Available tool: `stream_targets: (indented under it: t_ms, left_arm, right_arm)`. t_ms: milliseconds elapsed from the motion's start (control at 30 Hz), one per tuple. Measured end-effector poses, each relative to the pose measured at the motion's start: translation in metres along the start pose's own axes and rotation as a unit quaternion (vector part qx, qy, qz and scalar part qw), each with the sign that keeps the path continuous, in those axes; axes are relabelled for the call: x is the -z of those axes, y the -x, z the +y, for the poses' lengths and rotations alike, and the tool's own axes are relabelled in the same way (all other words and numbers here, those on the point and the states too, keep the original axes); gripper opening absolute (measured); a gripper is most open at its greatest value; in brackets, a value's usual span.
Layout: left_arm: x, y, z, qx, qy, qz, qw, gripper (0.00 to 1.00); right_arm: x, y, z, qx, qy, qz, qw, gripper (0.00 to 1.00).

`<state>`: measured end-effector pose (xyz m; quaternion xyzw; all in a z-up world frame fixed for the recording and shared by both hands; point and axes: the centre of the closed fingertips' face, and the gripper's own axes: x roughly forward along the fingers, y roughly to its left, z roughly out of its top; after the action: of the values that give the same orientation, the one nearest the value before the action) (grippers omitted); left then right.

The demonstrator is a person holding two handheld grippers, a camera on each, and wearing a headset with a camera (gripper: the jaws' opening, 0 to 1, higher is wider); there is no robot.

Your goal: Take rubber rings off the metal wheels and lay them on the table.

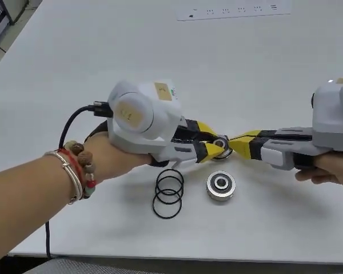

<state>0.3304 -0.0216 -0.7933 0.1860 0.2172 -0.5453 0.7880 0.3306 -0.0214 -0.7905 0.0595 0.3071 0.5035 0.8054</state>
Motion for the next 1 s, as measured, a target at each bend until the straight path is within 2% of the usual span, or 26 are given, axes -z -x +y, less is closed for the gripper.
stream_targets:
  t_ms: [467,633,867,1000]
  left_arm:
    - [-0.0015,0.0004,-0.0038,0.0,-0.006,0.002,1.0,0.14]
    - [-0.0024,0.0003,-0.0045,-0.005,-0.026,0.007,0.9996,0.14]
    - [-0.0024,-0.0005,-0.0029,-0.009,-0.044,0.014,0.9989,0.14]
    - [-0.0023,0.0019,-0.0026,-0.006,-0.054,0.028,0.9981,0.14]
  right_arm:
    - [-0.0023,-0.0006,0.0073,-0.009,0.012,-0.004,0.9999,0.0]
    - [-0.0011,0.0012,0.0039,-0.005,0.012,0.0,0.9999,0.0]
    - [-0.0059,0.0018,0.0097,-0.012,0.012,-0.007,0.9998,0.0]
    - [-0.0064,0.0035,0.0069,-0.006,0.014,-0.004,0.9999,0.0]
